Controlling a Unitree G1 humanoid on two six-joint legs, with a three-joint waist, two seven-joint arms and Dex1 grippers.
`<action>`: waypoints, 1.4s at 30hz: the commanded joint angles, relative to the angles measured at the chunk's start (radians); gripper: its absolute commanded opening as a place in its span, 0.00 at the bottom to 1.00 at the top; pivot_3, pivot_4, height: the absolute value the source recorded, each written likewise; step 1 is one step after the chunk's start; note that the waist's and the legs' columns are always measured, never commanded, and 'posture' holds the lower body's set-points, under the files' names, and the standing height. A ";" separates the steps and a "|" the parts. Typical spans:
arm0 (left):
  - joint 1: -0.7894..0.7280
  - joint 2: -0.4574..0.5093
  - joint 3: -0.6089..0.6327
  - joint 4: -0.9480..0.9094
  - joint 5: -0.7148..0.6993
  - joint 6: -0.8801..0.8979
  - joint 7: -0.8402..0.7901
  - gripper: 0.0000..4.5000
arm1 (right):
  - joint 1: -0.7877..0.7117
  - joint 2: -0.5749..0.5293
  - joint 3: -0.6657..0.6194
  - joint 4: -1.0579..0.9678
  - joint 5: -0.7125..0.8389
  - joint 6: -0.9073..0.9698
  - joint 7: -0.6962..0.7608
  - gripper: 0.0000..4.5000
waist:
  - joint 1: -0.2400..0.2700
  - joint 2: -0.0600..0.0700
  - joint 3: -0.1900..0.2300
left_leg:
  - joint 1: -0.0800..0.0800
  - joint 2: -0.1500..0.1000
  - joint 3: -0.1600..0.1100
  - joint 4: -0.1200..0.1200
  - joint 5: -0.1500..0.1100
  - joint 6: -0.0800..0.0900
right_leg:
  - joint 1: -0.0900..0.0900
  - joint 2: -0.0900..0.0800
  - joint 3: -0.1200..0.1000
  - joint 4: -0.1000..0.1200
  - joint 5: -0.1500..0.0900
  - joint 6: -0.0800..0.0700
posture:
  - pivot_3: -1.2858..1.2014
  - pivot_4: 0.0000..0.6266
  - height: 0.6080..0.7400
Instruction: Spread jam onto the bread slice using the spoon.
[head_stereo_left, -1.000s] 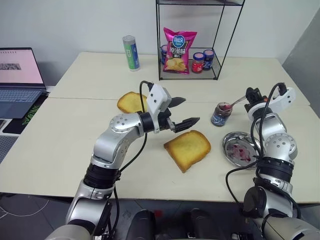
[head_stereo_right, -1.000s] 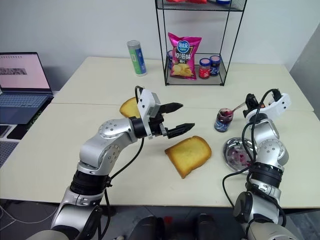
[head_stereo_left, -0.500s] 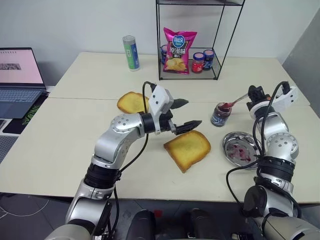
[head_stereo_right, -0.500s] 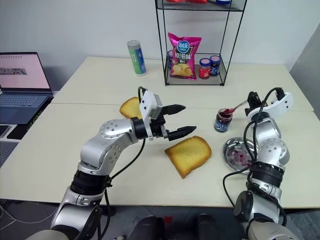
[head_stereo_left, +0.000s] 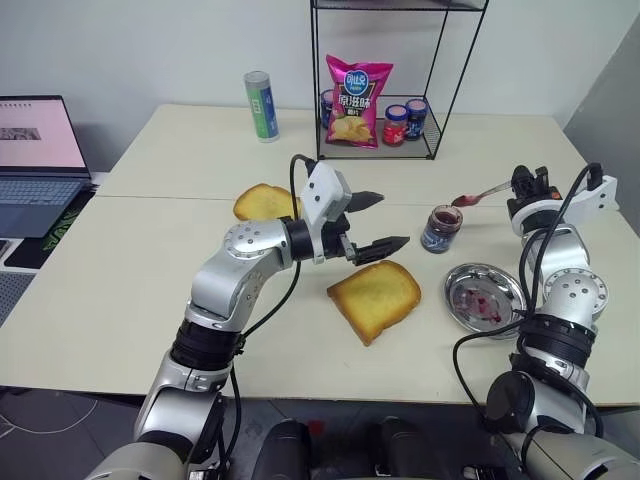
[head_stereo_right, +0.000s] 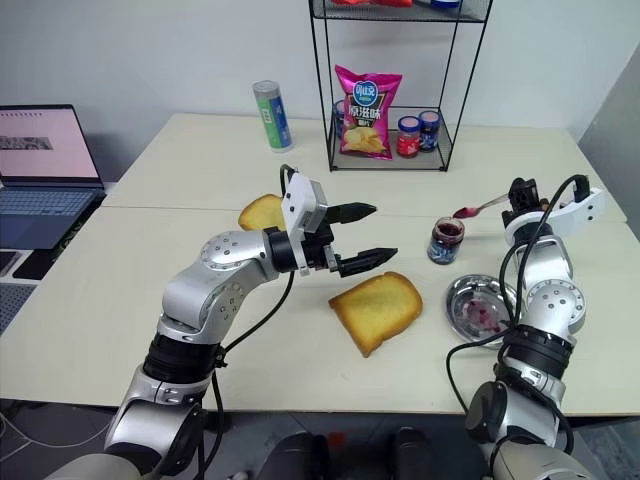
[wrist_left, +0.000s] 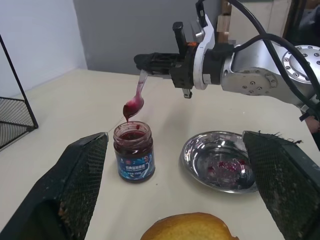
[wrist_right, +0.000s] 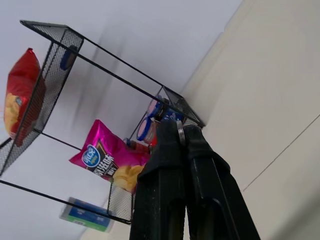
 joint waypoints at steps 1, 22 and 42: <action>-0.030 -0.006 0.018 -0.001 -0.014 -0.026 -0.007 1.00 | -0.013 0.005 -0.020 -0.082 0.088 -0.002 -0.025 0.00 | 0.000 0.000 0.000 | 0.000 0.000 0.000 0.000 0.000 0.000 | 0.000 0.000 0.000 0.000 0.000 0.000 | 0.52 0.24 1.00; 0.329 0.317 0.182 -0.382 -0.213 0.176 -0.071 1.00 | 0.102 -0.070 0.336 -0.492 0.361 0.318 -0.103 0.00 | -0.020 0.000 0.000 | 0.000 0.001 0.000 0.000 0.000 0.000 | 0.000 -0.001 0.000 0.000 0.000 0.000 | 0.52 0.24 1.00; 0.517 0.395 0.159 -0.454 -0.203 0.151 -0.030 1.00 | 0.229 -0.260 0.801 -0.591 -0.248 0.180 0.347 0.00 | -0.019 0.000 0.000 | 0.000 0.001 -0.001 0.000 0.000 0.000 | 0.000 -0.002 -0.001 -0.002 -0.004 0.003 | 0.52 0.24 1.00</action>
